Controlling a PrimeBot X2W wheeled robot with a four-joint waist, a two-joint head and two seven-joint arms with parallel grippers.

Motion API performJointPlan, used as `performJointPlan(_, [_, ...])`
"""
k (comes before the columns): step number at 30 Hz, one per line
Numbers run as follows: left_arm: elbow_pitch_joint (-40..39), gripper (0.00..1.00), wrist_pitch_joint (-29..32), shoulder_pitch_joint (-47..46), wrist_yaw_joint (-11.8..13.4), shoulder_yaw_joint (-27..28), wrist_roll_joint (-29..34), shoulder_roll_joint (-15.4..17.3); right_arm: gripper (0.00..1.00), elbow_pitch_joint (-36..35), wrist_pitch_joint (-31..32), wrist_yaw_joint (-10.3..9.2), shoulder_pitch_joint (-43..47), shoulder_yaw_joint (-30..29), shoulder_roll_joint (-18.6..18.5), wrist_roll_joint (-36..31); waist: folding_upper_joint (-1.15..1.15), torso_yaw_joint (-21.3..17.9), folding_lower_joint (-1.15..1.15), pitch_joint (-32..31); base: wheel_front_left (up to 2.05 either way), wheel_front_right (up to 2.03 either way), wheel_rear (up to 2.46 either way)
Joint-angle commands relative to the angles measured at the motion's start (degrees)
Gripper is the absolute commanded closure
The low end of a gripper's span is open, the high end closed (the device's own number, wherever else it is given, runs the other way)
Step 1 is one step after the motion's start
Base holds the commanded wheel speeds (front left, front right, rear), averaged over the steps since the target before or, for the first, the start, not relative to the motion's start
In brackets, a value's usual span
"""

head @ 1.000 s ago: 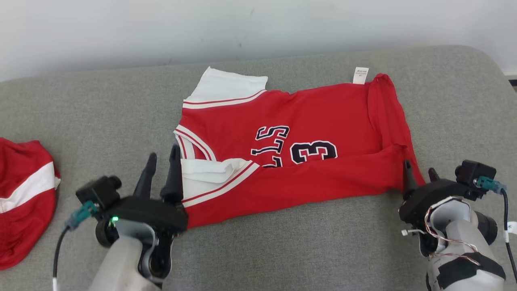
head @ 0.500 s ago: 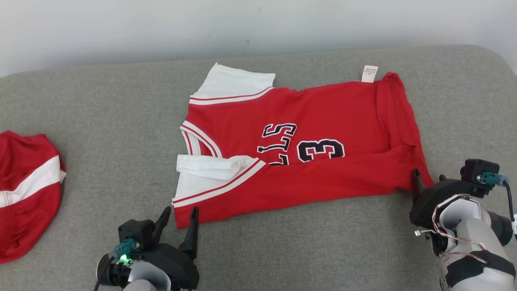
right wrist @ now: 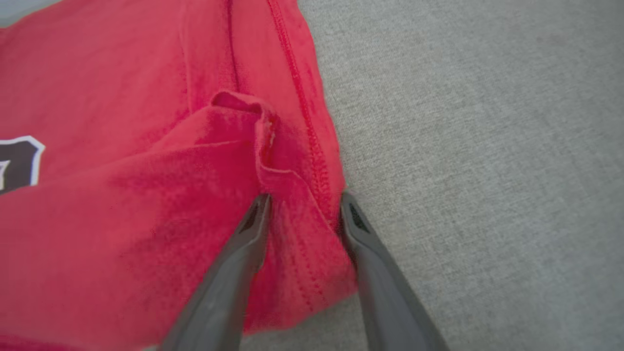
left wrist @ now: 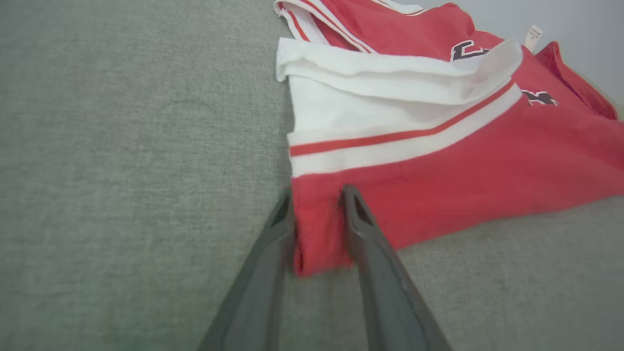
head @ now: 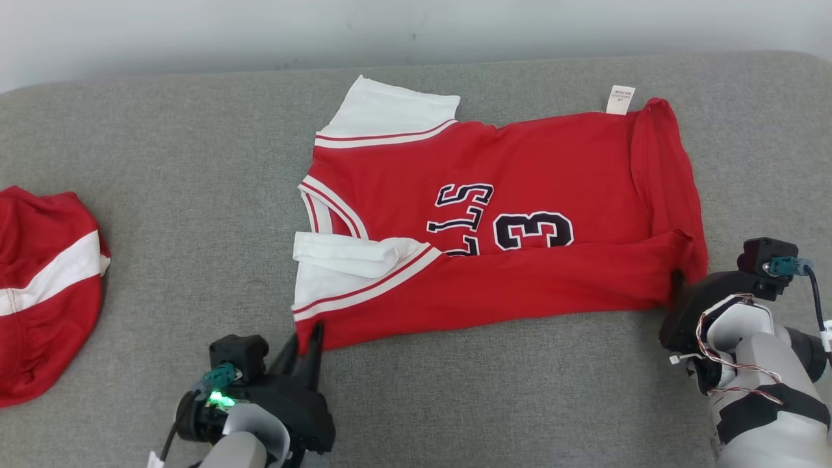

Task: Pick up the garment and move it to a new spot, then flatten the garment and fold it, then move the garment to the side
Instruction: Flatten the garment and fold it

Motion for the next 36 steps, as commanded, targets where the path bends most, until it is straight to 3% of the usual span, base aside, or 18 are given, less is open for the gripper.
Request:
performJointPlan(1, [1.27,1.00,0.75,0.76,-0.24,-0.67,-0.42,-0.59,1.00,1.60,0.89,0.20,1.59,0.75,1.41,0.83,0.01,0.07,0.01,-0.37,0.00,0.00,0.00])
performJointPlan(14, [-3.31,1.00,1.03,8.83,-0.77,-0.73,-3.08,0.98,1.00,-6.70,-1.82,0.12,9.74,0.94,0.49,8.47,0.01,0.01,0.01,-7.46,0.00,0.00,0.00])
performJointPlan(33, [-25.83,1.00,9.98,27.52,5.88,-0.35,-5.79,6.67,1.00,-27.55,7.37,0.06,29.92,0.07,1.57,15.26,0.01,-0.31,0.01,-11.35,0.00,0.00,0.00])
performJointPlan(34, [-26.21,0.60,10.10,27.96,6.03,-0.44,-5.85,6.69,0.83,-27.76,7.55,0.06,30.45,0.36,1.57,15.54,0.01,-0.32,0.01,-11.43,0.00,0.00,0.00])
performJointPlan(35, [-26.54,0.00,10.13,28.15,6.46,-0.52,-5.65,6.68,0.30,-27.94,7.69,0.06,30.91,0.57,1.54,15.59,0.01,-0.32,0.01,-11.56,0.00,0.00,0.00])
performJointPlan(36, [-26.79,0.00,10.21,28.41,6.52,-0.62,-5.58,6.61,0.00,-27.98,7.59,0.06,31.21,0.65,1.56,15.55,0.01,-0.30,0.01,-11.70,0.00,0.00,0.00])
